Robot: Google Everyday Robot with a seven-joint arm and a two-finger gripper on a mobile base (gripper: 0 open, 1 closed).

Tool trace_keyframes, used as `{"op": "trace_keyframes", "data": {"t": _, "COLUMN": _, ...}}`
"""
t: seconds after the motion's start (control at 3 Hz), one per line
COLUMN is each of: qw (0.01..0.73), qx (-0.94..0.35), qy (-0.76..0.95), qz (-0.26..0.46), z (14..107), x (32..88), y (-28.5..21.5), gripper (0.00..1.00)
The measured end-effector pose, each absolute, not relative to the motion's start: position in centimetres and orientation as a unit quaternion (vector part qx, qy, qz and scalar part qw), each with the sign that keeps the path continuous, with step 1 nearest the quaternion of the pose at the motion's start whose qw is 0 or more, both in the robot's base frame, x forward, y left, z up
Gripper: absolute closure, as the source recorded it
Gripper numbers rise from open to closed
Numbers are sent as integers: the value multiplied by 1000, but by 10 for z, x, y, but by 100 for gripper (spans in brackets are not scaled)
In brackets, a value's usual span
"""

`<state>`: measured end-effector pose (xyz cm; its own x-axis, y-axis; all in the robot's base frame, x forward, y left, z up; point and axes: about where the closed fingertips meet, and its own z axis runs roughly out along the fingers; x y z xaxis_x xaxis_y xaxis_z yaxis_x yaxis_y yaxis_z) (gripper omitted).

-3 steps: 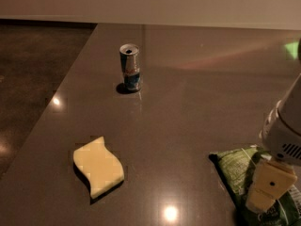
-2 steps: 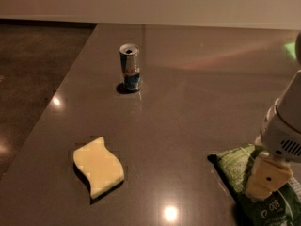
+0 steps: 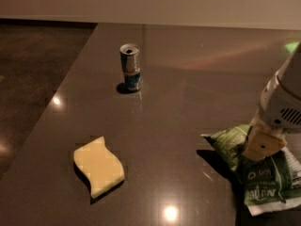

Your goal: Move green jalapeno chip bag near redbull can

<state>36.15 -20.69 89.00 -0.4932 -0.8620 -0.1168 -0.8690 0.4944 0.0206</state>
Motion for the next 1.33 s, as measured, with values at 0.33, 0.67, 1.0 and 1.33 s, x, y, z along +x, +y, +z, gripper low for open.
{"op": "trace_keyframes", "data": {"t": 0.33, "qw": 69, "qx": -513, "qy": 855, "qz": 38, "z": 910, "x": 393, "y": -190, "gripper": 100}}
{"op": "trace_keyframes", "data": {"t": 0.67, "qw": 85, "qx": -533, "qy": 841, "qz": 36, "z": 923, "x": 425, "y": -167, "gripper": 100}}
{"op": "trace_keyframes", "data": {"t": 1.0, "qw": 95, "qx": -559, "qy": 823, "qz": 36, "z": 927, "x": 453, "y": -139, "gripper": 100}}
{"op": "trace_keyframes", "data": {"t": 1.33, "qw": 94, "qx": -589, "qy": 802, "qz": 40, "z": 925, "x": 475, "y": -113, "gripper": 100}}
